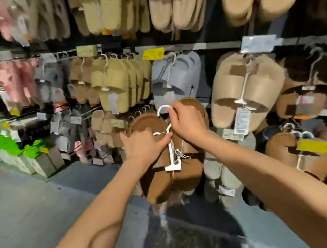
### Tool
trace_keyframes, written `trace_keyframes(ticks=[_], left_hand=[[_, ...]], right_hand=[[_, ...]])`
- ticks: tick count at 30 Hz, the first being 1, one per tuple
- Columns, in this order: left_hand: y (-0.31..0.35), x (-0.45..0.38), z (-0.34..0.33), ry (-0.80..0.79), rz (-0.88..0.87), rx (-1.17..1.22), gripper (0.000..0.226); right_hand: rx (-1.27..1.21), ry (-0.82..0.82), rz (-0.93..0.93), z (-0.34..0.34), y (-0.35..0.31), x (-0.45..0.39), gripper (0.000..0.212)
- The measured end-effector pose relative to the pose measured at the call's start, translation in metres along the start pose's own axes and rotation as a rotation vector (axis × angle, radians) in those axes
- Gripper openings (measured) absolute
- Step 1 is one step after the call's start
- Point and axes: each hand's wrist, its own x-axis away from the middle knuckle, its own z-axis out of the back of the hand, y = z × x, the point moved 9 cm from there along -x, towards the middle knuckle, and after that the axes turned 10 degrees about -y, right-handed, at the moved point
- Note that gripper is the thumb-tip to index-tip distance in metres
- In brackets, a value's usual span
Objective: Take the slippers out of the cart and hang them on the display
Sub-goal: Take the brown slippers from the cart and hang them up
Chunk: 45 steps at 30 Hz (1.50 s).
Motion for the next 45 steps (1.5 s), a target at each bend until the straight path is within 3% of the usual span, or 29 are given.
trace_keyframes(ticks=[8, 12, 20, 24, 28, 39, 42, 45], left_hand=[[0.119, -0.030, -0.017, -0.045, -0.301, 0.006, 0.059], [0.176, -0.030, -0.040, -0.106, -0.410, 0.017, 0.059], [0.315, -0.043, -0.059, -0.124, -0.571, 0.242, 0.071], [0.407, -0.040, -0.065, -0.137, -0.649, 0.191, 0.064], [0.474, -0.042, -0.076, -0.190, -0.620, 0.106, 0.066], [0.547, -0.107, -0.090, -0.276, -0.606, 0.028, 0.074], [0.559, -0.127, -0.098, -0.379, -0.630, 0.119, 0.069], [0.572, -0.143, -0.094, -0.364, -0.701, 0.300, 0.060]], right_hand=[[0.118, 0.211, -0.198, 0.079, 0.084, 0.037, 0.024], [0.189, 0.203, -0.280, 0.104, 0.127, 0.063, 0.025], [0.299, 0.268, -0.409, 0.195, 0.234, 0.094, 0.027], [0.326, 0.297, -0.464, 0.252, 0.300, 0.116, 0.027], [0.287, 0.286, -0.480, 0.291, 0.363, 0.125, 0.026], [0.319, 0.272, -0.478, 0.320, 0.439, 0.083, 0.025], [0.339, 0.231, -0.493, 0.322, 0.459, 0.066, 0.023], [0.351, 0.196, -0.514, 0.327, 0.476, 0.051, 0.027]])
